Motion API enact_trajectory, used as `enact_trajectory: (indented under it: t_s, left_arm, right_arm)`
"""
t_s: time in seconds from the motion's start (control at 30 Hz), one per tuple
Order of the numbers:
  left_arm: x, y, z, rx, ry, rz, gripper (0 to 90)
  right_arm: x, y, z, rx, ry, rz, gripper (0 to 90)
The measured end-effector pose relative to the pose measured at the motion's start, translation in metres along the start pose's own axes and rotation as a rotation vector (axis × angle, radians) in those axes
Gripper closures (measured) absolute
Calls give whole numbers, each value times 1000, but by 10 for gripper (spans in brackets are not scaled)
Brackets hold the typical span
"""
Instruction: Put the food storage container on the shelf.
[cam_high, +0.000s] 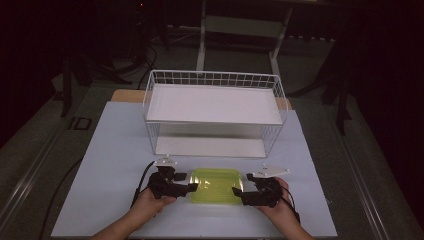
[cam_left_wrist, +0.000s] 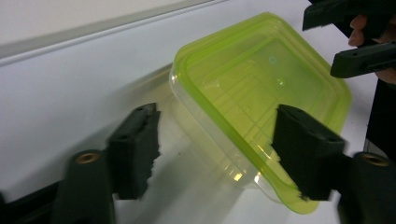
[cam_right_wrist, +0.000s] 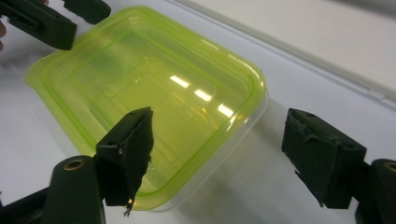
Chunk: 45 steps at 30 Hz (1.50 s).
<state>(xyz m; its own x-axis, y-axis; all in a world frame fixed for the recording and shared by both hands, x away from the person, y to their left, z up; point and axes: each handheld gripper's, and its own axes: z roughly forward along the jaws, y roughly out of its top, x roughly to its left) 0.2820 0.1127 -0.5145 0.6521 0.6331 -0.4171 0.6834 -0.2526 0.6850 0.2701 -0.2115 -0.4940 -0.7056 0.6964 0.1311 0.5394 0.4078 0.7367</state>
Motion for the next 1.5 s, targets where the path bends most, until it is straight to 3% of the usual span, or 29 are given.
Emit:
enact_trajectory:
  t_s: [0.07,0.1,0.17,0.37,0.43,0.6,0.97,1.13,1.2,1.23,1.3,1.37,1.5]
  left_arm:
    - [1,0,2,10,-22,-1,449]
    - [0,-1,3,13,-6,6,455]
    - [-1,-1,3,8,-20,21,538]
    - [-6,-5,2,-10,-14,39,576]
    - [-7,-5,1,-13,-23,24,601]
    - [-12,-7,-1,-14,-25,33,661]
    - [-21,-10,-4,-3,-9,31,711]
    - [-23,-11,-6,-1,-7,15,738]
    - [-24,-11,-6,-2,-2,16,753]
    - [-25,-12,-10,-33,-9,7,775]
    - [-26,-11,-13,-58,2,47,805]
    - [-26,-8,-15,-68,-2,31,806]
    - [-25,-3,-17,-72,12,33,809]
  right_arm:
    - [-2,-1,2,13,9,20,273]
    - [-3,-1,2,17,5,30,274]
    - [-4,-3,4,33,9,39,290]
    - [-7,-4,3,57,28,64,415]
    - [-7,-4,2,61,41,74,438]
    - [0,-2,-2,59,58,49,532]
    - [8,-3,-11,61,43,60,636]
    - [8,-4,-13,56,76,115,674]
    - [10,-5,-14,54,65,110,687]
    - [12,-5,-15,49,51,108,709]
    - [15,-4,-17,38,17,101,763]
    - [11,-4,-16,28,41,139,766]
    - [8,0,-16,13,43,149,768]
